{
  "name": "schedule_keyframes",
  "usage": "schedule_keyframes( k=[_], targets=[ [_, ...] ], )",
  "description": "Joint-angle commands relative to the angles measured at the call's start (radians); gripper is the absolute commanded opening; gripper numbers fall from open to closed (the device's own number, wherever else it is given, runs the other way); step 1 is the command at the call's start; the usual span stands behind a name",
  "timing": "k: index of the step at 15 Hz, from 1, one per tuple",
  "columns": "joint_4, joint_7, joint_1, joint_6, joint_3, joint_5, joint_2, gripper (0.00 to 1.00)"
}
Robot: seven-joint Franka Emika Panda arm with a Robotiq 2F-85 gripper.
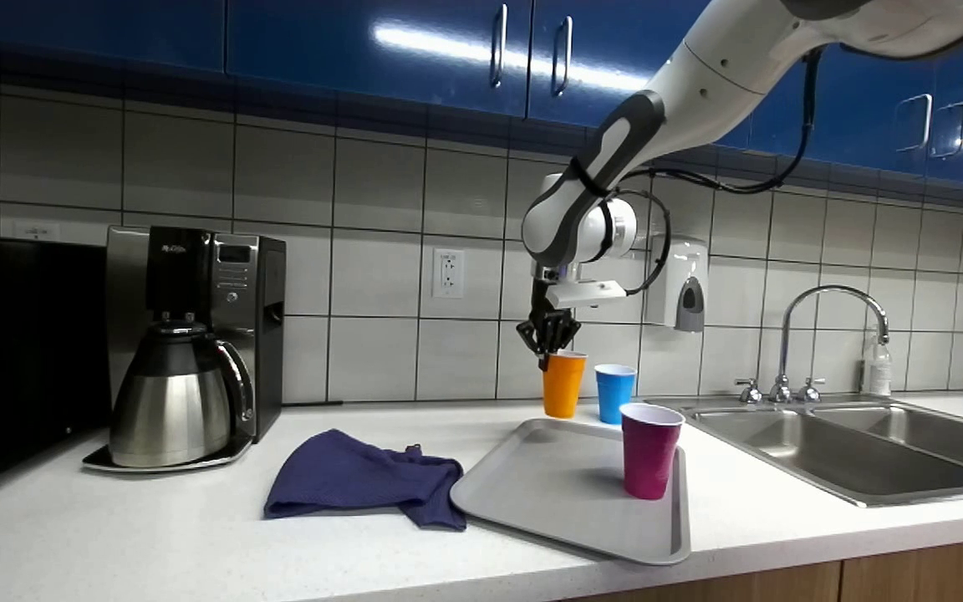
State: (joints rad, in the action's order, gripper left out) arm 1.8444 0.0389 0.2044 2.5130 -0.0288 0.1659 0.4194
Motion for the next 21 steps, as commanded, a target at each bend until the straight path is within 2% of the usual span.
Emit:
schedule_keyframes(
  k=[1,10,21],
  targets=[
    [0.113,-0.066,-0.038,0.036,0.042,0.011,-0.078,0.01],
    [0.218,-0.185,-0.078,0.070,0.088,-0.011,-0.120,0.01],
    [0.280,-0.214,-0.091,0.180,0.089,0.000,-0.109,0.01]
  ],
)
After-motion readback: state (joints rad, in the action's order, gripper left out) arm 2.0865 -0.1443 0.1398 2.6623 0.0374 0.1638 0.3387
